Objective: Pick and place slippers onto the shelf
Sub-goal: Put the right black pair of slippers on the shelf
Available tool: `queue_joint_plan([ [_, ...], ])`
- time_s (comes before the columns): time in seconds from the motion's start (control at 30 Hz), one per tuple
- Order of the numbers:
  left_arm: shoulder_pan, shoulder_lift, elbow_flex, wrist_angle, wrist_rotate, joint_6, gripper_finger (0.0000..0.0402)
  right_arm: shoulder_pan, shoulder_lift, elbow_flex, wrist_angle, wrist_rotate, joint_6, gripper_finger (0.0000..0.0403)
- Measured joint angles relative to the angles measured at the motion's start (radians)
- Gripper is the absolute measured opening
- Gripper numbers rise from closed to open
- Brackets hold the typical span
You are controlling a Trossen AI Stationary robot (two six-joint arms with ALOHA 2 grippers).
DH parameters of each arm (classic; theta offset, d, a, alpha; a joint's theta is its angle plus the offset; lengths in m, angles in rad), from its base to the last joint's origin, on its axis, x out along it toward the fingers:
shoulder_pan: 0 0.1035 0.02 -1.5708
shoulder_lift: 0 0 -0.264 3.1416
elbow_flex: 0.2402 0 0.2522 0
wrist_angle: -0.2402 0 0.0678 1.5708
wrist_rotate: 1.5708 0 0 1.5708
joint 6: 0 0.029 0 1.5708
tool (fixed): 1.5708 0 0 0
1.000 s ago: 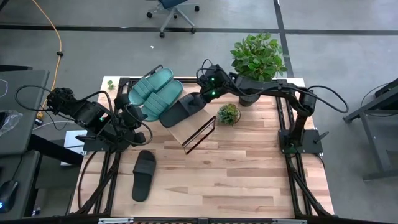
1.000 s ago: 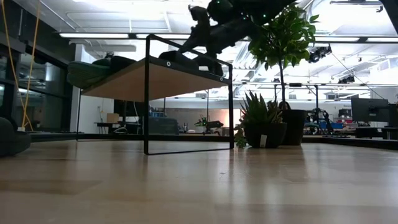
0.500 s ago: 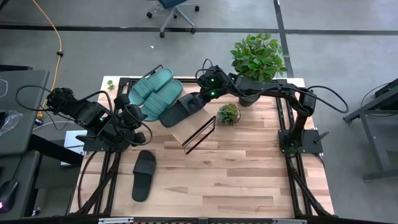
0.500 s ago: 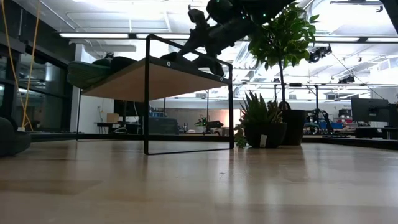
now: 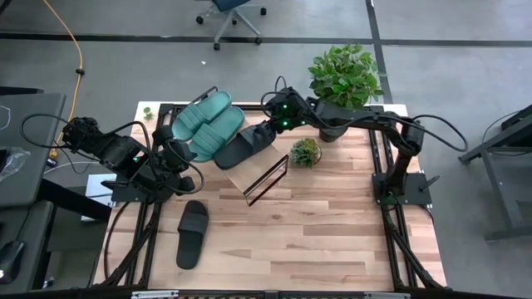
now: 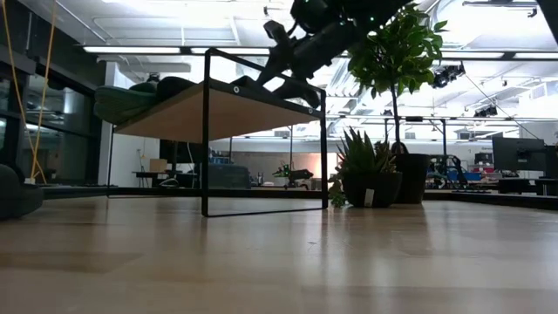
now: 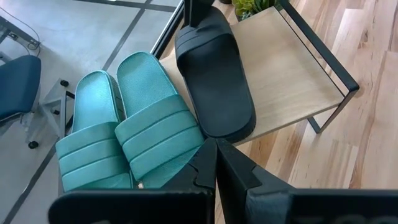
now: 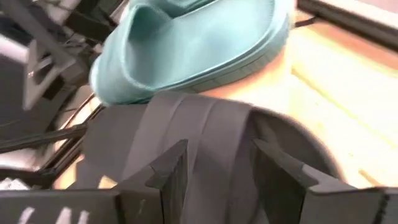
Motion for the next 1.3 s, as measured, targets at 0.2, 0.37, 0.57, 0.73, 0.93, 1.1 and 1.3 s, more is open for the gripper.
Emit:
queue_joint_plan([
  [0.2,0.000,0.000,0.000,0.000,0.000,-0.010,0.0001,0.006,-0.021,0.000,-0.022,0.064,-0.016,0.0161],
  [0.37,0.000,0.000,0.000,0.003,0.008,-0.042,0.0001,0.035,-0.037,0.000,-0.020,0.063,-0.036,0.0161],
  [0.57,0.000,0.000,0.000,0.055,0.006,-0.054,0.0001,0.072,-0.078,0.000,-0.026,0.061,-0.061,0.0161],
  [0.73,0.006,0.010,0.000,0.153,-0.020,0.021,0.0001,0.081,-0.120,0.000,-0.147,0.052,-0.062,0.0161],
  [0.93,0.119,0.025,0.000,0.282,0.006,0.191,0.0001,0.113,-0.134,0.000,-0.200,0.066,-0.070,0.0156],
  [1.1,0.241,0.042,-0.001,0.355,0.102,0.334,0.0001,0.131,-0.134,0.000,-0.273,0.116,-0.071,0.0112],
  [1.3,0.332,0.048,0.000,0.348,0.156,0.359,0.0000,0.131,-0.130,0.000,-0.329,0.126,-0.087,0.0037],
])
